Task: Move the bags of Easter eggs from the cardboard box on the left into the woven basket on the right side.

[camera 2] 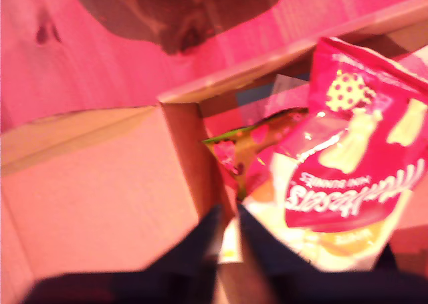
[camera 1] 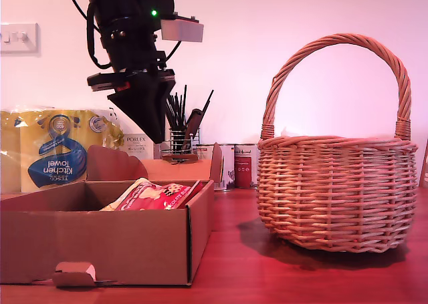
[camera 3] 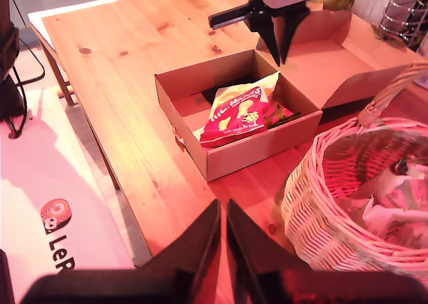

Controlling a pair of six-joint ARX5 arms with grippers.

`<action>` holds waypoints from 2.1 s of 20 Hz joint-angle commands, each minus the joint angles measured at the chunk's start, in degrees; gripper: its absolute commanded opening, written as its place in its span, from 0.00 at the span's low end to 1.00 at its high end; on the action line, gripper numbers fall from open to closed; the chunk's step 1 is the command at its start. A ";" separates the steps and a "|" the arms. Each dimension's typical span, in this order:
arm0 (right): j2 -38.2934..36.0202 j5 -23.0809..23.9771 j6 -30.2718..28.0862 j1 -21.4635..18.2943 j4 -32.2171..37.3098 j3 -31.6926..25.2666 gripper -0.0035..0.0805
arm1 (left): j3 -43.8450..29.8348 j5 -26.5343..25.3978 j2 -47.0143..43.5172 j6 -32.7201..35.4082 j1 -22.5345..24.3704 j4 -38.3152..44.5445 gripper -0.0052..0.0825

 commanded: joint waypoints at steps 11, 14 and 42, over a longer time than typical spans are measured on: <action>-0.24 -0.39 -0.33 0.04 0.04 0.26 0.03 | -0.42 4.28 0.31 3.08 0.09 -3.72 0.73; -0.24 -0.39 -0.33 0.22 0.02 0.26 0.03 | -0.42 5.20 0.31 3.37 0.22 -3.72 0.73; -0.24 -0.37 -1.05 1.77 -1.79 0.26 0.03 | -1.29 4.90 13.07 9.49 -0.11 -12.74 0.71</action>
